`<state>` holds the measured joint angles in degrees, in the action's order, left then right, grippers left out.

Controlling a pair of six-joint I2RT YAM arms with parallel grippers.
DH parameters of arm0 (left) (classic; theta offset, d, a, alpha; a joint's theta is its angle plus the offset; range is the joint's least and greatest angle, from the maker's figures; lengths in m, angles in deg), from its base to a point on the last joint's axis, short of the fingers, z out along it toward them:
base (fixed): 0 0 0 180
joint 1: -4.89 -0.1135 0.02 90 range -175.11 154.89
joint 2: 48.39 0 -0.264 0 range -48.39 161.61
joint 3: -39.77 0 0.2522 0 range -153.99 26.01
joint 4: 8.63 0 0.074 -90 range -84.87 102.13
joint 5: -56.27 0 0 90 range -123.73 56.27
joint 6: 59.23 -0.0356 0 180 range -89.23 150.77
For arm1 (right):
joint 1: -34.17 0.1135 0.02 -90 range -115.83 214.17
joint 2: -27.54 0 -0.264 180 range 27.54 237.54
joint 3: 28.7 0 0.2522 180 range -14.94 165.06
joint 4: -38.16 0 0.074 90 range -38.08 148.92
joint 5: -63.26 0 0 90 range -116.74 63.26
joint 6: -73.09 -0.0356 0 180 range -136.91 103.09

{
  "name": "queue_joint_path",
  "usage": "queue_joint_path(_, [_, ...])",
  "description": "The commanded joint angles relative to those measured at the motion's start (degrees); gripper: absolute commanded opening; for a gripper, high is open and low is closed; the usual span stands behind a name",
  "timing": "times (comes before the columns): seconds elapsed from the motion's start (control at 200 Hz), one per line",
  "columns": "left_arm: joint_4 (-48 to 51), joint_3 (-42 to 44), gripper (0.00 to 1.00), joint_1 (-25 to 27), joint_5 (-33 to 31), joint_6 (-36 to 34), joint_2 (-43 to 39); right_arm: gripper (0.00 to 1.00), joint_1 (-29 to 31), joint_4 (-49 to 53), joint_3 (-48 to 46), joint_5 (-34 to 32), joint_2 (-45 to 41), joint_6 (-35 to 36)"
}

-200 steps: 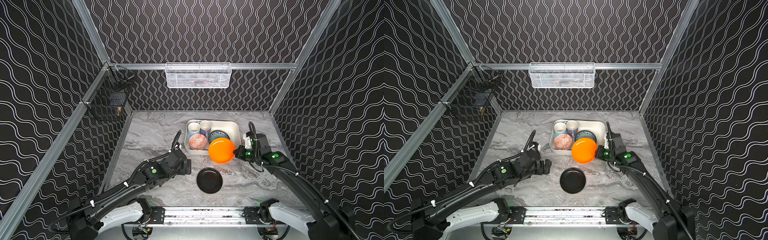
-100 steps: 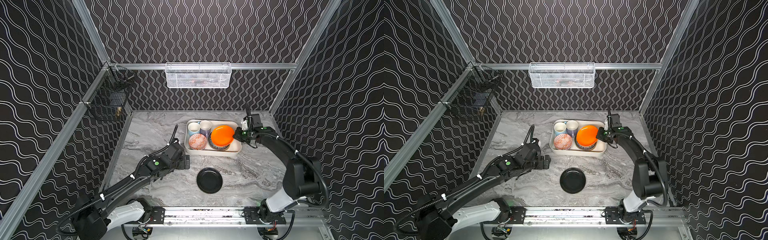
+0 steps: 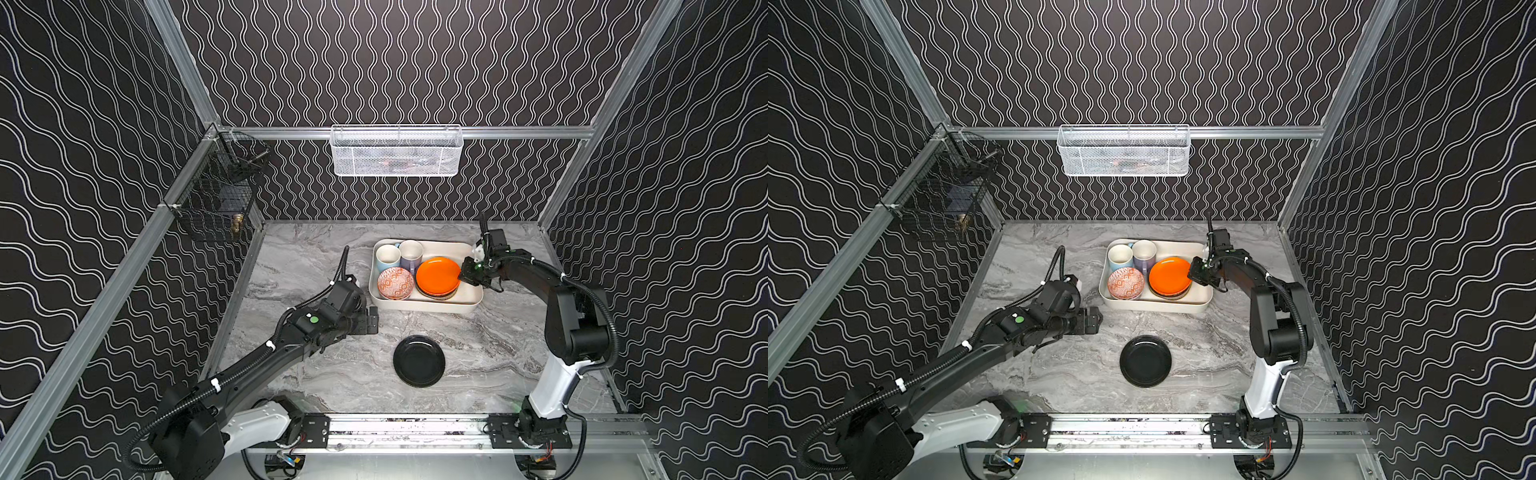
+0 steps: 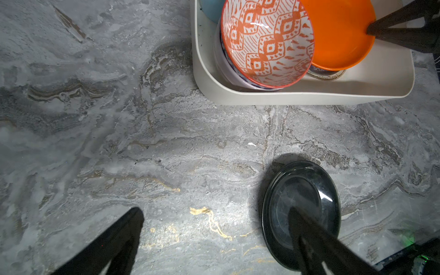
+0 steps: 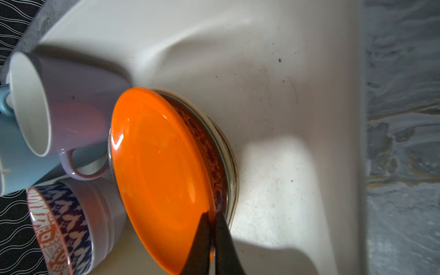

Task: Place the mixed dishes into the plastic bin
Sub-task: 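Open the right gripper to release the orange plate onto the blue-floral plate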

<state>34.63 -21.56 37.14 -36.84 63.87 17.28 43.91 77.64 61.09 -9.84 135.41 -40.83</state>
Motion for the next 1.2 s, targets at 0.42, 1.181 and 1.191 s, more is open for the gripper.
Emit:
queue_joint_path(0.42, [-1.7,0.9,0.99,-0.7,2.0,-0.4,-0.6,0.33,0.3,-0.4,-0.3,-0.6,-0.3,1.3])
queue_joint_path(1.181, [-4.9,7.9,0.98,1.8,6.1,3.5,-5.5,0.35,8.0,4.2,-17.6,-1.6,-29.7,-0.9])
queue_joint_path(1.191, [-5.0,8.1,0.98,2.2,6.0,3.8,-5.6,0.35,8.3,4.2,-18.3,-1.3,-30.3,-1.2])
